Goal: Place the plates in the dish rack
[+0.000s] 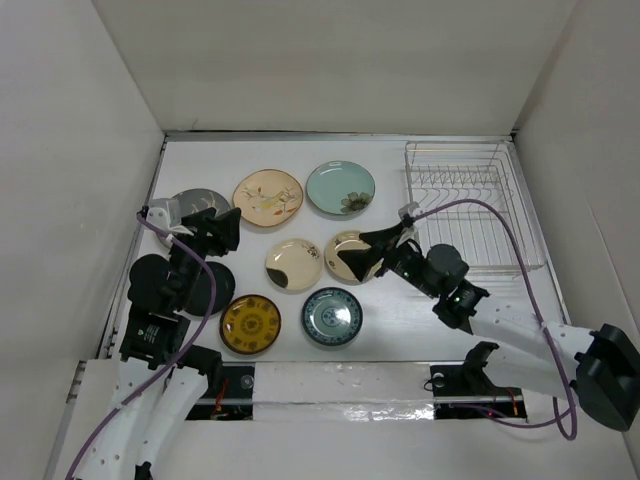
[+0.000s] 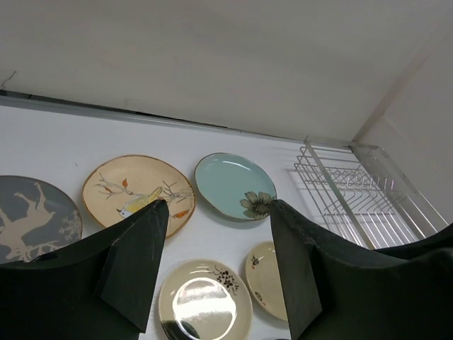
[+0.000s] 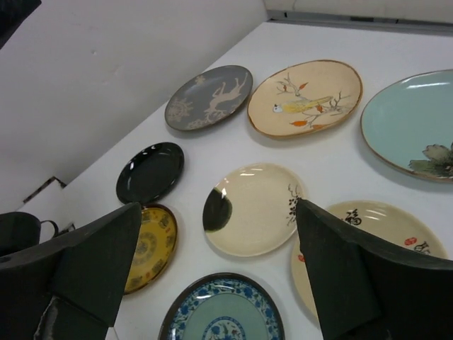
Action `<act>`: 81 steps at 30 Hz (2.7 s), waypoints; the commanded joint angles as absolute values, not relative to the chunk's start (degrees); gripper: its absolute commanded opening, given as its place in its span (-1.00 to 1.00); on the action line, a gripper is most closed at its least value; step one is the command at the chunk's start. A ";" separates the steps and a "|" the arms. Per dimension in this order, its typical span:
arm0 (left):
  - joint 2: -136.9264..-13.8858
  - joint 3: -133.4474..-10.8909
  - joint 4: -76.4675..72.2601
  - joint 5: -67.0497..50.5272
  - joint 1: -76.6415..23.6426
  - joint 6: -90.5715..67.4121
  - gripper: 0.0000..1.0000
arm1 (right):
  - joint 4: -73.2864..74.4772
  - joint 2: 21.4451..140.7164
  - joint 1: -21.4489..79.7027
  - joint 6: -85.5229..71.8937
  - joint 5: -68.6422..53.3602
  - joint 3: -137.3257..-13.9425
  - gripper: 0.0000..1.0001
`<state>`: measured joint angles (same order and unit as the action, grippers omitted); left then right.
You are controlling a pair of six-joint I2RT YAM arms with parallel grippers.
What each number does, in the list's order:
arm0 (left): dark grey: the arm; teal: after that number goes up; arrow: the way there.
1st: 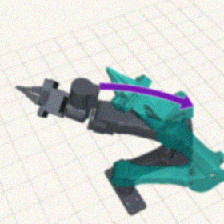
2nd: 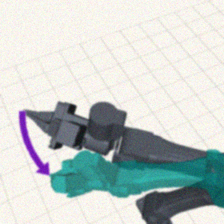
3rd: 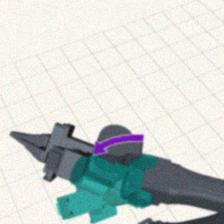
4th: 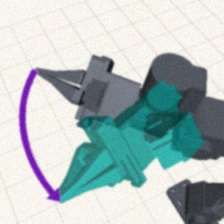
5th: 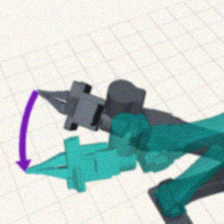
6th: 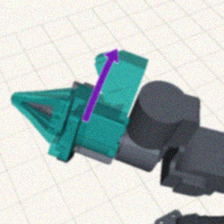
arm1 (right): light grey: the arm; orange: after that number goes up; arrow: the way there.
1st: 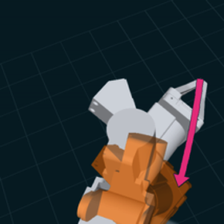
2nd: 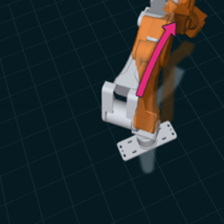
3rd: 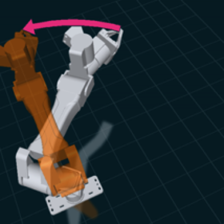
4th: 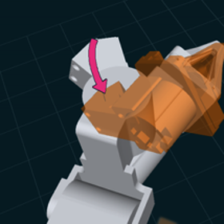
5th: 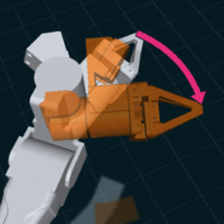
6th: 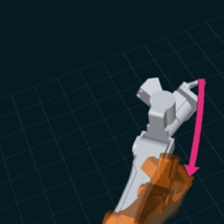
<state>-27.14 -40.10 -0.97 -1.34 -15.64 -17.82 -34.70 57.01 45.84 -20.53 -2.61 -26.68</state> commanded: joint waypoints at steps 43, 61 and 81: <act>-18.02 -39.99 -0.70 -1.32 -15.91 -19.95 -0.05 | -2.81 114.25 37.71 -52.19 40.96 -74.70 0.52; -18.28 -39.90 -0.79 -1.93 -15.91 -19.69 -0.04 | -11.07 122.26 31.82 -63.28 24.43 -75.50 0.20; -18.90 -39.90 -0.88 -2.02 -15.91 -19.60 -0.05 | -15.29 114.09 34.88 -62.32 35.23 -71.02 -1.00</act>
